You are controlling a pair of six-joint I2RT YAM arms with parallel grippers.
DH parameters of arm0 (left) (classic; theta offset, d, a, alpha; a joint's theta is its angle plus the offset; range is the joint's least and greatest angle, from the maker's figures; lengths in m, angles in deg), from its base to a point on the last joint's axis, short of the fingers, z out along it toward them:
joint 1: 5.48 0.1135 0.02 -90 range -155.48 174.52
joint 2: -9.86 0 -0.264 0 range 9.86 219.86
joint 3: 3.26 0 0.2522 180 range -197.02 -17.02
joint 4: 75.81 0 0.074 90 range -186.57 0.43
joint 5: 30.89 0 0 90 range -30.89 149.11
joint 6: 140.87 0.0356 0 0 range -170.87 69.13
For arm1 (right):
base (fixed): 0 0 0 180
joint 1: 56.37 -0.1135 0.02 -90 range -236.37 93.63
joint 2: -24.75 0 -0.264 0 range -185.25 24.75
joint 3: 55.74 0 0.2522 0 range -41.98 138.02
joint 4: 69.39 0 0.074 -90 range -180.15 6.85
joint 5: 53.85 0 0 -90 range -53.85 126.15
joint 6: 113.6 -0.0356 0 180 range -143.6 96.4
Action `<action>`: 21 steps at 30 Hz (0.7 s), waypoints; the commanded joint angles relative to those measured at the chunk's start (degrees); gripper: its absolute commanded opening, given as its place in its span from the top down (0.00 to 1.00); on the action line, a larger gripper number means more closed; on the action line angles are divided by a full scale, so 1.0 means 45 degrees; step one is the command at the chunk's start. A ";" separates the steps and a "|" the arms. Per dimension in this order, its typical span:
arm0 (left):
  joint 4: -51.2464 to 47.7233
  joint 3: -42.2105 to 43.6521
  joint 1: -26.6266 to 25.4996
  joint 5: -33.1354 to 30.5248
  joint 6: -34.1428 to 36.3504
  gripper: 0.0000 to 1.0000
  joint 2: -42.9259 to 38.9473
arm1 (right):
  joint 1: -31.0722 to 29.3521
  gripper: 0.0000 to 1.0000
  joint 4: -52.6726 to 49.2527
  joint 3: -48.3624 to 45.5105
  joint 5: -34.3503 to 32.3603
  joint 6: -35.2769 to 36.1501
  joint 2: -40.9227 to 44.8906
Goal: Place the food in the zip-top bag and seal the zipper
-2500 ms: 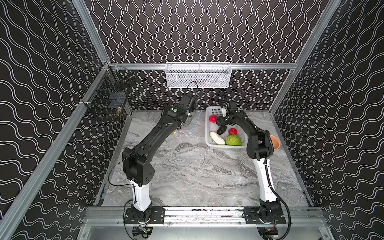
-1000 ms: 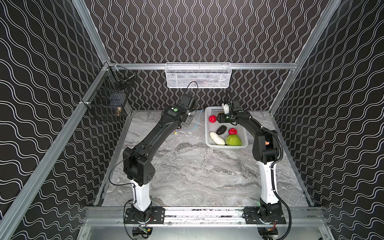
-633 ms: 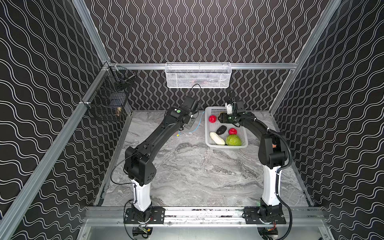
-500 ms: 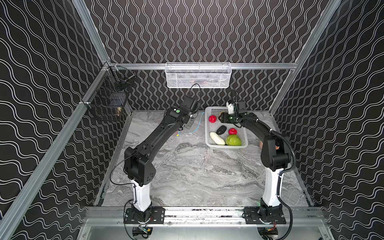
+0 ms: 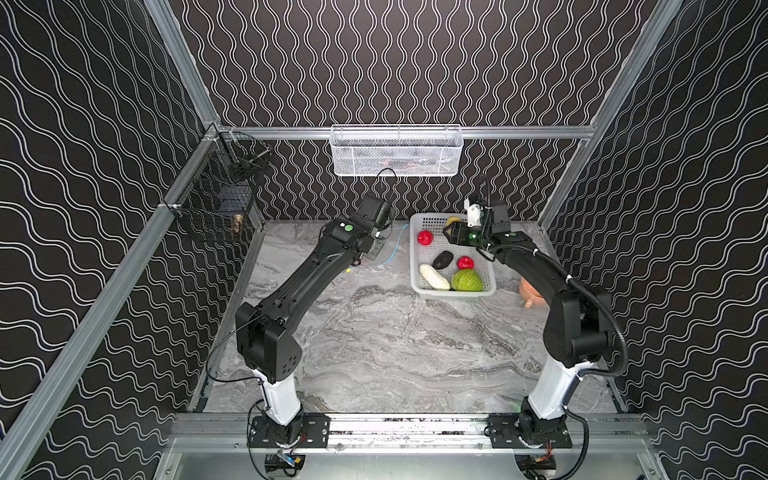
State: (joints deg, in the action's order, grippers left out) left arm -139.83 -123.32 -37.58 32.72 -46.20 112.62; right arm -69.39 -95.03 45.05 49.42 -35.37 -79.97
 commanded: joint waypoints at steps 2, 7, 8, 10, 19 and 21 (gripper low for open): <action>0.0281 -0.0185 0.0023 -0.0084 -0.0044 1.00 0.0061 | -0.0020 0.49 0.0827 -0.0510 0.1127 -0.0956 0.0636; -0.0127 -0.0950 0.0018 0.0175 -0.0263 1.00 0.0547 | -0.0248 0.50 0.1415 -0.1321 0.1617 -0.1499 0.1426; -0.0193 -0.1086 0.0023 0.0243 -0.0293 1.00 0.0635 | -0.0317 0.50 0.1506 -0.1482 0.1638 -0.1569 0.1592; -0.0316 -0.1347 0.0020 0.0278 -0.0354 1.00 0.0784 | -0.0418 0.50 0.1694 -0.1714 0.1757 -0.1755 0.1867; -0.0762 -0.2126 -0.0006 0.0196 -0.0543 1.00 0.1378 | -0.1472 0.50 0.2103 -0.2324 0.1603 -0.2066 0.2921; -0.0746 -0.2086 -0.0031 0.0326 -0.0548 1.00 0.1378 | -0.1686 0.50 0.2332 -0.2498 0.1581 -0.2202 0.3082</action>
State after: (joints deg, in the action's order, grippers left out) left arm -142.17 -132.19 -37.64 33.55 -47.73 118.81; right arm -76.23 -88.21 34.44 56.75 -43.98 -67.16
